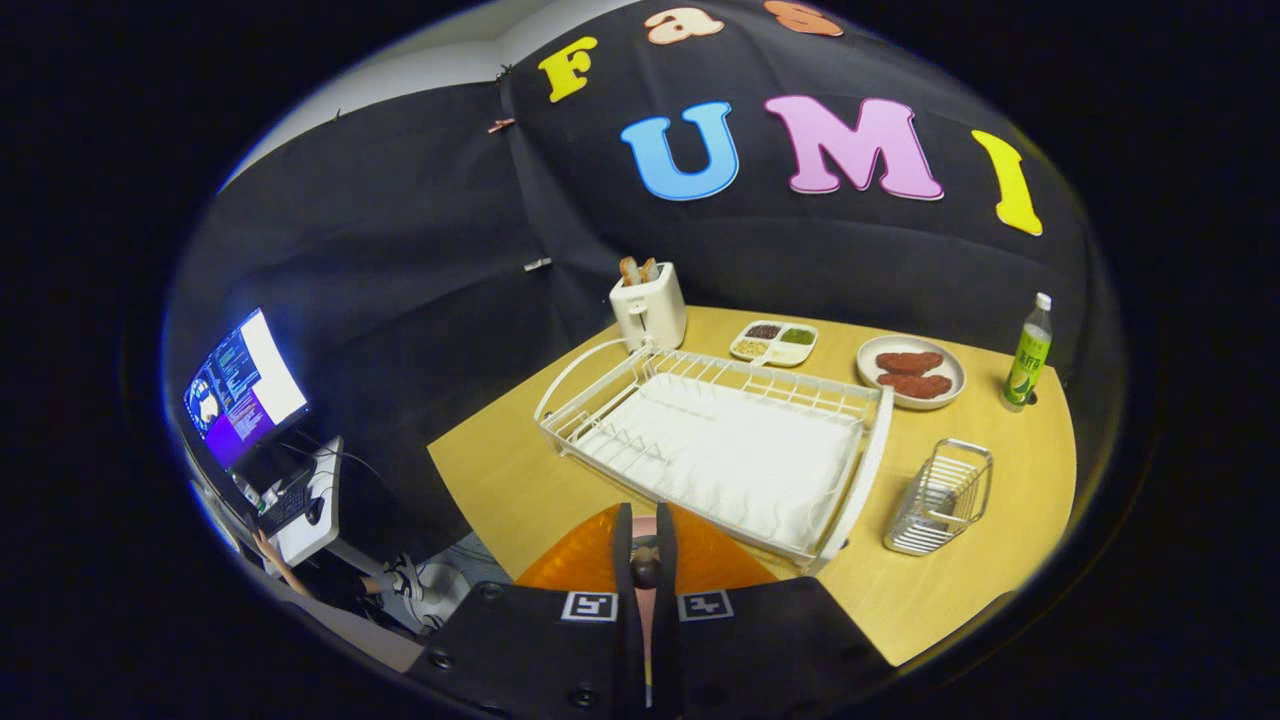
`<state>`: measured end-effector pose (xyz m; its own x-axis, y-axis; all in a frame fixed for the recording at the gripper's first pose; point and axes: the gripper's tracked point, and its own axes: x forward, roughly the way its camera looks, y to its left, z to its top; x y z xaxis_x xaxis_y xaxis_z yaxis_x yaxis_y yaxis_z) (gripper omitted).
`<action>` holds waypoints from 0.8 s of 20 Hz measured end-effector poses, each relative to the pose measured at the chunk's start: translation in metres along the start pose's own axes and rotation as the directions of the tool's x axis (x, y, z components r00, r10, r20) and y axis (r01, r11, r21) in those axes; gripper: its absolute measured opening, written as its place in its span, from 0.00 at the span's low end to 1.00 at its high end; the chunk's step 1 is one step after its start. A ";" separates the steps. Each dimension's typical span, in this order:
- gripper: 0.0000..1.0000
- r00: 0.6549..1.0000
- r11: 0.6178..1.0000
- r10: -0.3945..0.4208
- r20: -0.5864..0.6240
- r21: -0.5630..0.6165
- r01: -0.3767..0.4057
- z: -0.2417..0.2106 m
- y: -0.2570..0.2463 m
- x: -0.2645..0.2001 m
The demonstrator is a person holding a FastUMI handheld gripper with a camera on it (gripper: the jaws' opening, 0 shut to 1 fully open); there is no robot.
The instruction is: Take the plate from the dish rack, then take the spoon from the basket and place it into the plate.
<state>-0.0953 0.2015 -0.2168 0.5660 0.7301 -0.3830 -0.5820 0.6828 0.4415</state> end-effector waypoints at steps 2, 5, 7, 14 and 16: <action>0.07 1.000 1.000 0.007 -0.022 -0.004 -0.008 -0.014 0.006 0.020; 0.07 0.999 1.000 0.001 -0.049 -0.011 -0.002 -0.031 0.007 0.043; 0.07 0.999 1.000 0.009 -0.052 -0.019 -0.010 -0.038 0.009 0.042; 0.11 0.992 1.000 0.025 -0.124 0.015 -0.023 -0.079 -0.004 0.022; 0.14 0.990 1.000 0.018 -0.140 0.013 -0.016 -0.088 -0.009 0.020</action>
<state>-0.1302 0.2124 -0.2995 0.4679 0.7388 -0.4850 -0.5837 0.6704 0.4580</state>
